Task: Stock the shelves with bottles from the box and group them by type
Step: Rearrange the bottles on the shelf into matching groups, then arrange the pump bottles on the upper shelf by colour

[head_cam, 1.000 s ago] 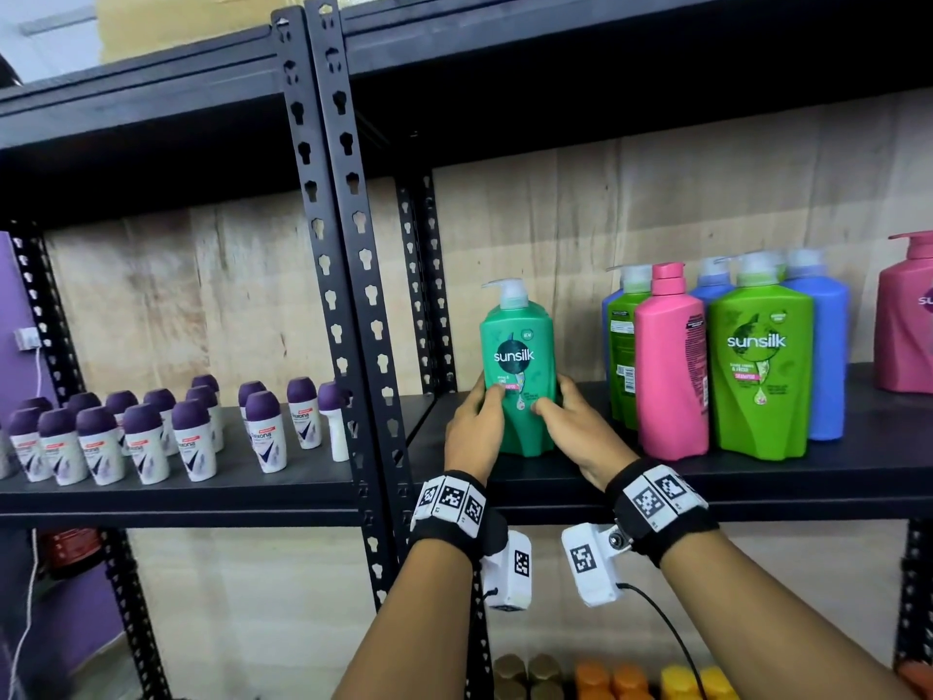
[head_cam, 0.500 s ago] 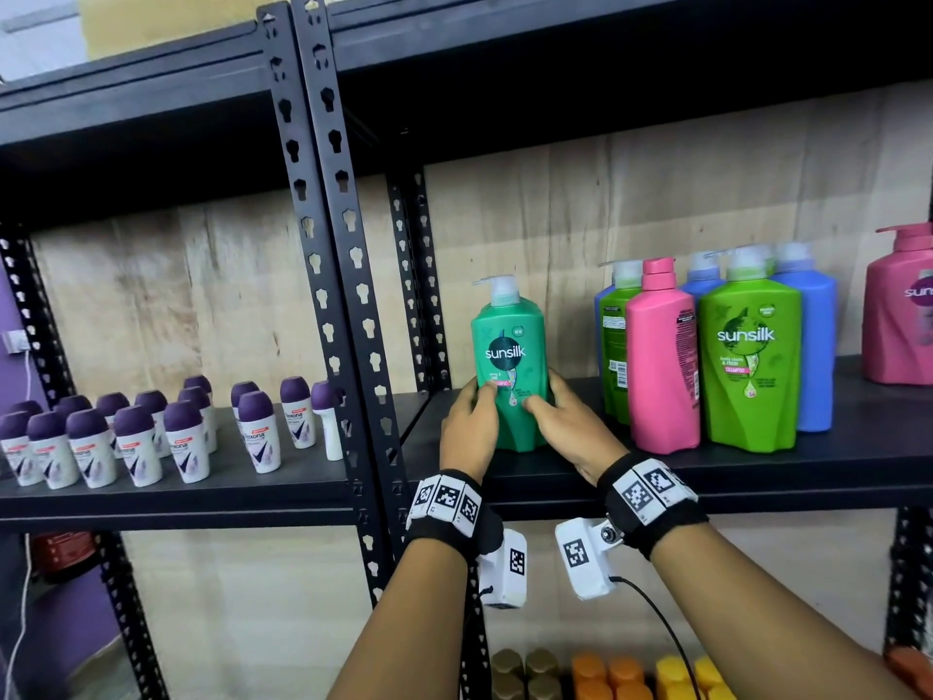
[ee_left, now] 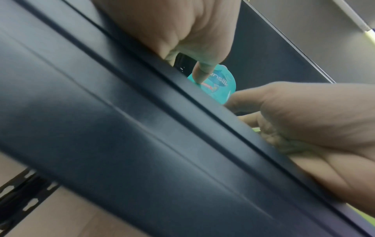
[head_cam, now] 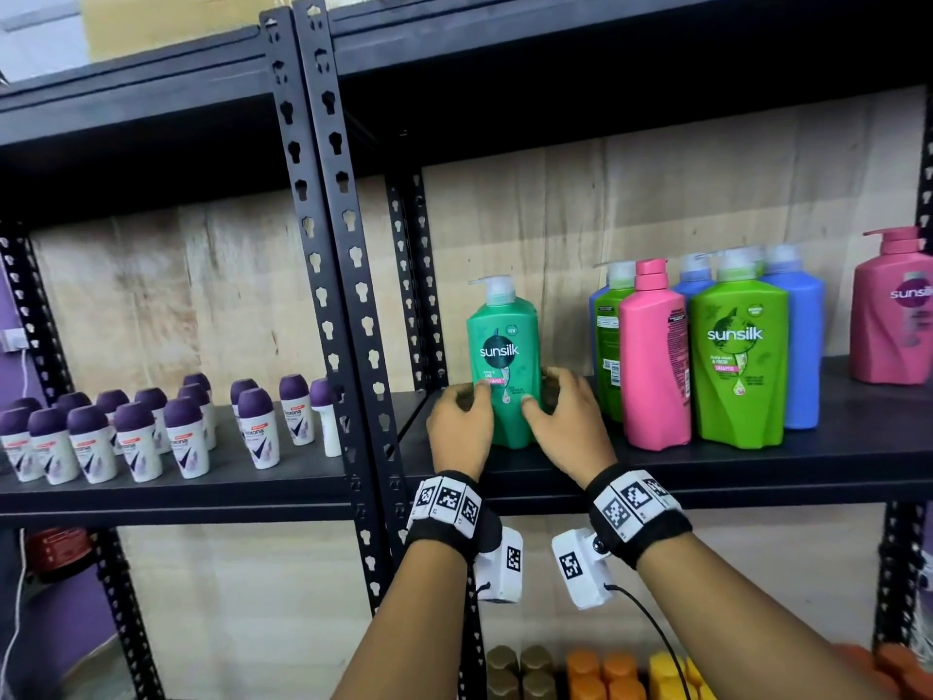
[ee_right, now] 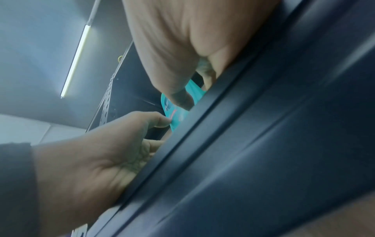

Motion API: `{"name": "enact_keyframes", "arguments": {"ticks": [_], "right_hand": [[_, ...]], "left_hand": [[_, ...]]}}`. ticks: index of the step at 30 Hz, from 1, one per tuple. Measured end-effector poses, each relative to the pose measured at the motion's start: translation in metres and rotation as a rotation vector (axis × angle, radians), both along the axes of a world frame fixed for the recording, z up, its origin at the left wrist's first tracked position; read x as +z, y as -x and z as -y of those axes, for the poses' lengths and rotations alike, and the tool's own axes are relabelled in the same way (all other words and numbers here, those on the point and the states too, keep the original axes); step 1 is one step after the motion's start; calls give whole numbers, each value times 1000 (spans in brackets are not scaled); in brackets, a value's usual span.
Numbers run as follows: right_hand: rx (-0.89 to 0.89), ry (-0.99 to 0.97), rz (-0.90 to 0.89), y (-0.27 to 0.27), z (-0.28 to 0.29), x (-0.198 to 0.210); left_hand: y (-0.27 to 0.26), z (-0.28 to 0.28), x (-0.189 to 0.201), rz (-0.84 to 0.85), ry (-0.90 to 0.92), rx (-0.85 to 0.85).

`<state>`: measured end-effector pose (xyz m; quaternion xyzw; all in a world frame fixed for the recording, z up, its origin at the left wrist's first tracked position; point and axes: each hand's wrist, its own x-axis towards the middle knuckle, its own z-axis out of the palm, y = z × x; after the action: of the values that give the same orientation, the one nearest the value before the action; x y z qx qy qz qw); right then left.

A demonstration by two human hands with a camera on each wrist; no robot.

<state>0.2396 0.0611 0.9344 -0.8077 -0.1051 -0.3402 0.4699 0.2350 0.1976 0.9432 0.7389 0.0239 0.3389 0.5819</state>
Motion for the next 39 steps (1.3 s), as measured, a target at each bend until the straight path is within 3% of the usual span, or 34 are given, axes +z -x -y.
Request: {"name": "enact_keyframes", "arguments": {"ticks": [4,8,12,15,21,30,39], "right_hand": [[31,-5,94,15,7,1],[48,180,81,33,26,4],[-19,327,174,56,59,14],[-87,309,233,72,85,21],[-291,430,209,95,141,34],[-480,269,293,91,202,47],[-319,89,117,62,208,42]], "left_hand": [[14,7,1,165,-40,107],[28,17,-2,250,-155,112],[35,36,3,273,-260,59],[39,57,14,317,-301,13],[37,106,33,429,-345,-87],[21,165,32,365,-228,-242],[15,186,18,295,-152,-301]]}}
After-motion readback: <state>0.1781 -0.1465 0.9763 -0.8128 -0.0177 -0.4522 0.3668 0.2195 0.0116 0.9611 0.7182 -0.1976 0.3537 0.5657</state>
